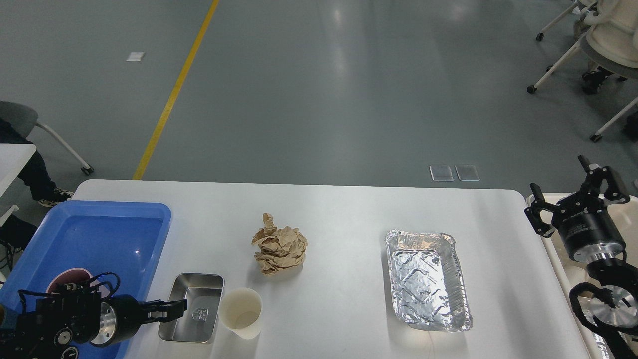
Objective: Tidy desktop
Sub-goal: 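Lift the steel tray with the left gripper and drop it into the blue bin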
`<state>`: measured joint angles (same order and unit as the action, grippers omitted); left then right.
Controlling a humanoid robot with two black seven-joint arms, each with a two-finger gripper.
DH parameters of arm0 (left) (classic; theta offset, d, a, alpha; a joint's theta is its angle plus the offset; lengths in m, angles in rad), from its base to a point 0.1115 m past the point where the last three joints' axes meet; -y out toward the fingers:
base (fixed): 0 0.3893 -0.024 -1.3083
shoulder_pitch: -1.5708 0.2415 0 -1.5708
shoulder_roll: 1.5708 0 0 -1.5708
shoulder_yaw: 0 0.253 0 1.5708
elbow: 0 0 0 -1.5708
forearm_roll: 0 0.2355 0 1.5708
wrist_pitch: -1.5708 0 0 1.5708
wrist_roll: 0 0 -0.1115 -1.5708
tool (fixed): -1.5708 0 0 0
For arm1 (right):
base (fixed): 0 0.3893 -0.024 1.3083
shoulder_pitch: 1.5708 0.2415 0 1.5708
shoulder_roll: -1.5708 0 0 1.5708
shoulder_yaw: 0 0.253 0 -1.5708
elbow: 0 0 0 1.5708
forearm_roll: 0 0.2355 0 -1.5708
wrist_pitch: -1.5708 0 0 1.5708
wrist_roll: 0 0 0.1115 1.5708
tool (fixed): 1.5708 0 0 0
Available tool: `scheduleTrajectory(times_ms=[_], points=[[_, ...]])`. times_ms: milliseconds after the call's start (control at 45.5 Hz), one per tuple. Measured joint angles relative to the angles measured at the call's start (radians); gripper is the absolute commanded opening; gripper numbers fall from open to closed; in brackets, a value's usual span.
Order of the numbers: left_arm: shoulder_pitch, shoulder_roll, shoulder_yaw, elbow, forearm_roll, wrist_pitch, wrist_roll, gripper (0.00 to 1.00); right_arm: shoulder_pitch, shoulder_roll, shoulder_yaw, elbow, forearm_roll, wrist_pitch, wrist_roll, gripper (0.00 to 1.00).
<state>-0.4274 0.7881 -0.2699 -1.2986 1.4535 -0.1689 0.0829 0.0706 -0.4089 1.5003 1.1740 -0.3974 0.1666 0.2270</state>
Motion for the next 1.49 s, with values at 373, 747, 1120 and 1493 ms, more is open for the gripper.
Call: scheduleTrajectory(times_ms=[373, 747, 1120, 1493], points=[[0.005, 0.009, -0.003, -0.001, 0.000, 0.000, -0.012, 0.00, 0.003, 0.004, 0.000, -0.004, 0.000, -0.005, 0.000, 1.00], [0.006, 0.085, -0.130, -0.106, -0.059, -0.008, -0.055, 0.00, 0.017, 0.006, -0.002, -0.002, 0.000, -0.008, 0.000, 1.00], [-0.049, 0.172, -0.308, -0.154, -0.186, -0.080, -0.046, 0.00, 0.018, 0.012, -0.020, 0.006, 0.000, -0.015, 0.000, 1.00], [-0.164, 0.290, -0.342, -0.154, -0.229, -0.185, -0.037, 0.00, 0.023, 0.014, -0.022, 0.007, 0.000, -0.021, 0.000, 1.00]])
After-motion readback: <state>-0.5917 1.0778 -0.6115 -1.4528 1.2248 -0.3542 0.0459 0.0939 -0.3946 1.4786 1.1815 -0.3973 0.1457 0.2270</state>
